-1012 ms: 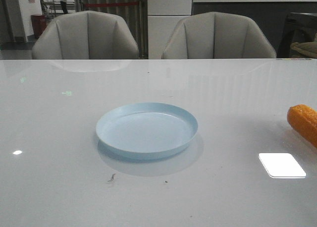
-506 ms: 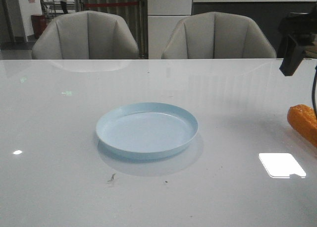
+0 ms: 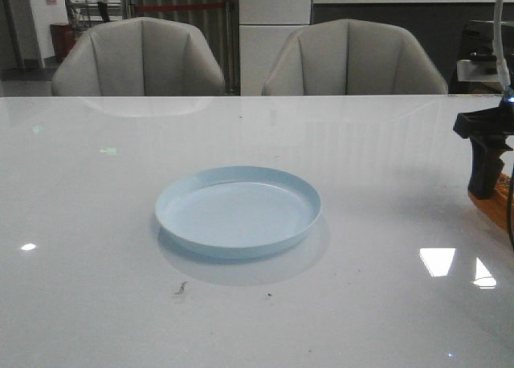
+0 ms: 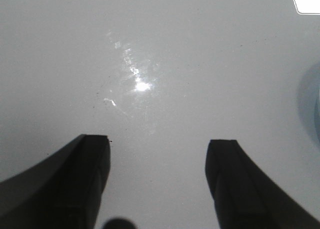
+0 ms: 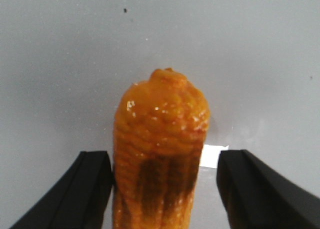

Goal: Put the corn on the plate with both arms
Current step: 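Grasp the yellow corn cob with the right gripper, then carry the corn with the right gripper over the plate and lower it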

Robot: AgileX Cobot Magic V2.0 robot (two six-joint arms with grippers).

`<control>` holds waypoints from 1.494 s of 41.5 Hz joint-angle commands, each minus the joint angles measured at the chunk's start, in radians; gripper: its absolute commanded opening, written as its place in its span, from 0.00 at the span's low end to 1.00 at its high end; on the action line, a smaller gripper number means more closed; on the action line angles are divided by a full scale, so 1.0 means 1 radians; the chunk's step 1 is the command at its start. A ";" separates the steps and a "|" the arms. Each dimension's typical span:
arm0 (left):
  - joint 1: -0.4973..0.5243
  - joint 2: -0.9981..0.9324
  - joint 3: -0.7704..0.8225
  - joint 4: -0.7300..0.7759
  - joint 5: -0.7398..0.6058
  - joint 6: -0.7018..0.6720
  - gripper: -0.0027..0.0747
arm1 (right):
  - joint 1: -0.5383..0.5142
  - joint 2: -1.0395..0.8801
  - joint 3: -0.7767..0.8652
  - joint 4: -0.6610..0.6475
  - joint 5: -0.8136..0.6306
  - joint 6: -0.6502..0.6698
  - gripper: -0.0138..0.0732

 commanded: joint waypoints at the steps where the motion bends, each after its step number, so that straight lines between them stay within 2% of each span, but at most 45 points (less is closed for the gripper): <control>1: -0.001 -0.023 -0.027 -0.014 -0.056 -0.012 0.65 | -0.006 -0.028 -0.033 -0.001 -0.015 0.000 0.79; 11: -0.001 -0.023 -0.027 -0.014 -0.054 -0.012 0.65 | -0.006 -0.008 -0.033 -0.001 -0.006 0.000 0.78; 21: -0.001 -0.023 -0.027 -0.014 -0.053 -0.012 0.65 | -0.006 -0.009 -0.043 0.009 0.011 0.000 0.55; 32: -0.001 -0.023 -0.027 -0.014 -0.057 -0.012 0.65 | 0.031 -0.009 -0.197 0.061 0.106 -0.034 0.55; 38: -0.001 -0.023 -0.027 -0.014 -0.067 -0.012 0.65 | 0.089 -0.009 -0.325 0.106 0.130 -0.063 0.55; 48: -0.001 -0.023 -0.027 -0.018 -0.078 -0.012 0.65 | 0.259 -0.006 -0.512 0.124 0.126 -0.068 0.55; 55: -0.001 -0.023 -0.027 -0.018 -0.078 -0.012 0.65 | 0.381 -0.004 -0.550 0.126 0.053 -0.068 0.55; 62: -0.001 -0.023 -0.027 -0.018 -0.078 -0.012 0.65 | 0.458 0.017 -0.550 0.132 0.004 -0.068 0.55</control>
